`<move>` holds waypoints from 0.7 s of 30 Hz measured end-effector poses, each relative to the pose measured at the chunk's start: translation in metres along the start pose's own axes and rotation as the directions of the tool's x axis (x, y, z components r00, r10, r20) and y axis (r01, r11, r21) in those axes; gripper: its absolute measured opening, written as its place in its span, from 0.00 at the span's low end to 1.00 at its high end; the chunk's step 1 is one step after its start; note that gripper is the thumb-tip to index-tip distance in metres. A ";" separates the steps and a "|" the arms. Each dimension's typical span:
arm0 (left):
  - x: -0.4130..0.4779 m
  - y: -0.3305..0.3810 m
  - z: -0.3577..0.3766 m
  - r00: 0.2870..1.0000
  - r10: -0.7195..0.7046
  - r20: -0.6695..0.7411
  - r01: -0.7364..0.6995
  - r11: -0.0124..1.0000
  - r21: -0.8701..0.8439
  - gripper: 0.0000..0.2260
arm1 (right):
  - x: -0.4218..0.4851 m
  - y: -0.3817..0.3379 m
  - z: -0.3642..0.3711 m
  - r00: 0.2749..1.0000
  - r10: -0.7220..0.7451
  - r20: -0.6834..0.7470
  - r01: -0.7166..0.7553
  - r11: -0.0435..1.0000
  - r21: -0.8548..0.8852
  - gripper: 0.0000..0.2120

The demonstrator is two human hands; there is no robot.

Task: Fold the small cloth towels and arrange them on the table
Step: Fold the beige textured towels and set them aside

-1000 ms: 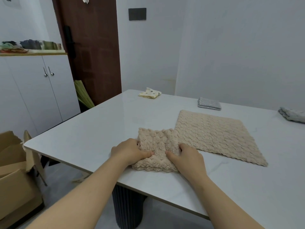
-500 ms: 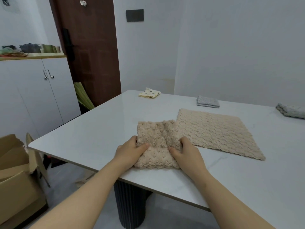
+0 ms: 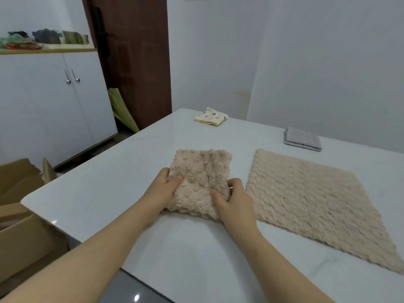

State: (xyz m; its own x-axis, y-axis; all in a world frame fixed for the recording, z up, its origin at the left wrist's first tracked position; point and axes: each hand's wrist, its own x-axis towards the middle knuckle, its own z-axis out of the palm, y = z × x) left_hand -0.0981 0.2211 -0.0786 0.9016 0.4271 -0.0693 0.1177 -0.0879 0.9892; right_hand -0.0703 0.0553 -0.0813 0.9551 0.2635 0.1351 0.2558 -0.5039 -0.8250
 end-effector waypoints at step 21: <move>0.119 0.074 -0.121 0.977 -0.212 -0.014 0.212 0.972 0.104 0.20 | 0.136 -0.118 0.078 0.878 0.351 0.325 -0.446 0.846 0.291 0.13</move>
State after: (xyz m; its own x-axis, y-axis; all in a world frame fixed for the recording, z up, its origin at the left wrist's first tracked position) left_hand -0.0326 0.3737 0.0025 0.8502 0.4488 -0.2753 0.3489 -0.0887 0.9329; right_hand 0.0182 0.2149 -0.0086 0.8798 0.3219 -0.3497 -0.2536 -0.3043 -0.9182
